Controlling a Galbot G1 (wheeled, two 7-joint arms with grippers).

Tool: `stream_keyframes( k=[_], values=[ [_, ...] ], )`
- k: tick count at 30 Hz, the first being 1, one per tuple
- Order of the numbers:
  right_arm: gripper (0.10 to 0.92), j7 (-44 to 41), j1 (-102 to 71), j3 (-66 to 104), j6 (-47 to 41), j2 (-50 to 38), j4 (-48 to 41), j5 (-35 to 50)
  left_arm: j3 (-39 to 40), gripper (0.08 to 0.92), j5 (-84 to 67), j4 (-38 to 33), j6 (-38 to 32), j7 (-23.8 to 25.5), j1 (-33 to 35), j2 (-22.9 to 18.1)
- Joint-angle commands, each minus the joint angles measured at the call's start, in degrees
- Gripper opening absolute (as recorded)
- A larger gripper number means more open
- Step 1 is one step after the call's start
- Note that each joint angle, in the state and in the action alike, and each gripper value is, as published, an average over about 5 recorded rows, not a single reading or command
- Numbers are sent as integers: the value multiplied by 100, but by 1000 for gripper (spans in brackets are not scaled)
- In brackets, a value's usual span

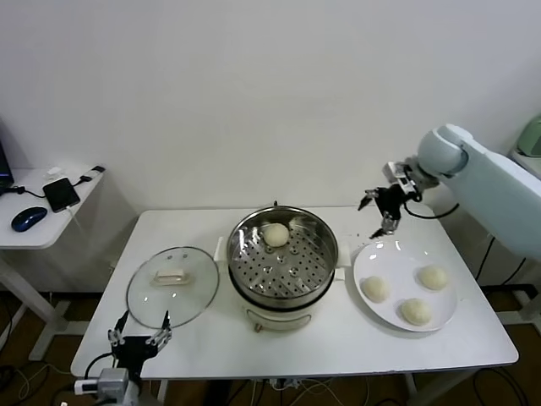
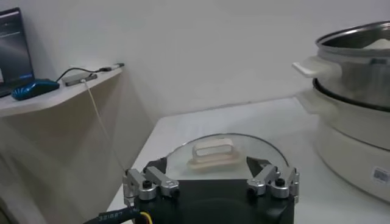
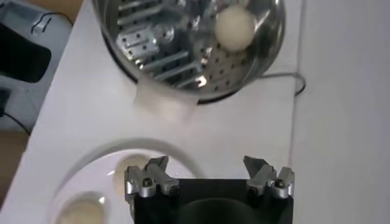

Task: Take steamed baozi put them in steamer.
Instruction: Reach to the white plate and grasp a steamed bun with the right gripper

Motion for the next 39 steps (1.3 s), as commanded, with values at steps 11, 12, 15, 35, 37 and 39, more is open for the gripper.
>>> stream_keyframes(
  k=[11,12,15,35,37,39],
  values=[
    [823,46,-2058,1119,-351,273,9,-1298,31,823,-4,-222,71,96,146,-151],
    [823,74,-2080,1130,-342,283,-15,-1307,28,823,0,-212,69,97,145,-149],
    [823,218,-2145,1158,-290,323,-114,-1303,2,823,1,-180,64,99,144,-144],
    [823,308,-2160,1291,-197,632,-592,-1512,-31,823,26,-123,50,101,158,-134],
    [823,309,-2165,1299,-192,639,-612,-1529,-27,823,30,-118,50,102,155,-135],
    [823,314,-2169,1309,-181,647,-641,-1552,-21,823,36,-112,52,103,148,-137]
  ],
)
